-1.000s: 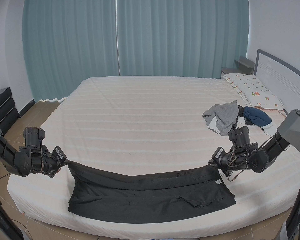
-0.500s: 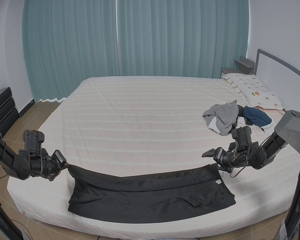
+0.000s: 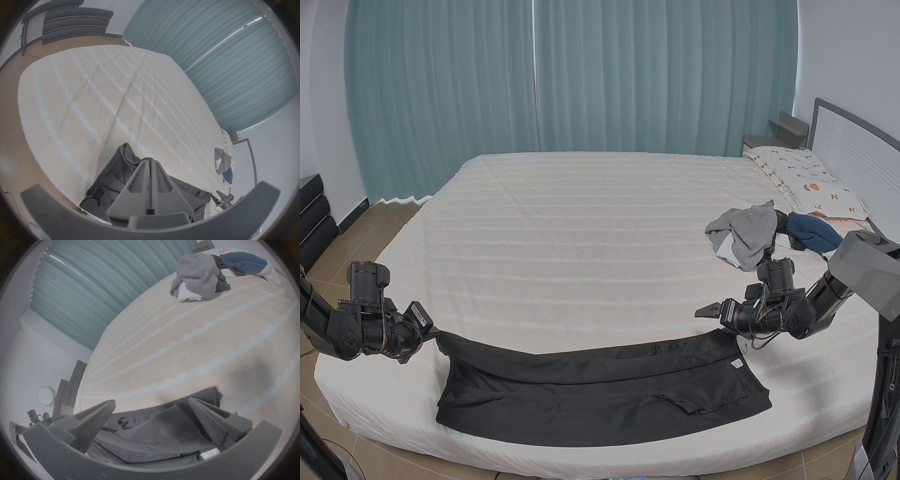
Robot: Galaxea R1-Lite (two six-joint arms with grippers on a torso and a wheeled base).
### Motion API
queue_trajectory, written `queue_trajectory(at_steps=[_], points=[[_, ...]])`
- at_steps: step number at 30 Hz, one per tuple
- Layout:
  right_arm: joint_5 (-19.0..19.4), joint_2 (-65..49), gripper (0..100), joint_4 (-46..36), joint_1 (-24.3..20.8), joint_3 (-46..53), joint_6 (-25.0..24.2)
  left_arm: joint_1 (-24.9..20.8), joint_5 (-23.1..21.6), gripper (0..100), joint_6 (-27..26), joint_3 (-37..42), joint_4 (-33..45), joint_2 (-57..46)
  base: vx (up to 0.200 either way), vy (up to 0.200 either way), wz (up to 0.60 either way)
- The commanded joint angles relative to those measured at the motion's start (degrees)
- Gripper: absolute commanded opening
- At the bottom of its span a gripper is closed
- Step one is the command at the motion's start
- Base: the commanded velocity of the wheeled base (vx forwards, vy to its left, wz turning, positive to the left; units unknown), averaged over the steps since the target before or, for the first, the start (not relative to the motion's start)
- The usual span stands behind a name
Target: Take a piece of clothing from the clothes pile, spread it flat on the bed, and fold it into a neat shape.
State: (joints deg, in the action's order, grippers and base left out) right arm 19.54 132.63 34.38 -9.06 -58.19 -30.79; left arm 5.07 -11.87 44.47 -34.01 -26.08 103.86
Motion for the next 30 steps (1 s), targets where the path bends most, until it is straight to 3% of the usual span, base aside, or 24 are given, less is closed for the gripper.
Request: queue_trajectory(at_steps=[1,9,20,30], points=[[0.1,1.8,0,0.0,0.2,-0.2,0.1,0.0,0.0,0,0.0,0.0,0.0,0.5,0.0,0.0,0.0],[0.1,1.0,0,0.3,1.8,1.4,0.9,0.0,0.0,0,0.0,0.0,0.0,0.5,0.0,0.0,0.0],[3.3,-5.4,0,0.4,3.9,4.6,0.1,0.0,0.2,0,-0.3,-0.3,0.0,0.4,0.0,0.0,0.0],[3.4,-10.6,0,1.8,5.5,1.8,-2.3,0.1,1.4,0,-0.2,-6.9,-0.1,1.9,0.0,0.0,0.0]])
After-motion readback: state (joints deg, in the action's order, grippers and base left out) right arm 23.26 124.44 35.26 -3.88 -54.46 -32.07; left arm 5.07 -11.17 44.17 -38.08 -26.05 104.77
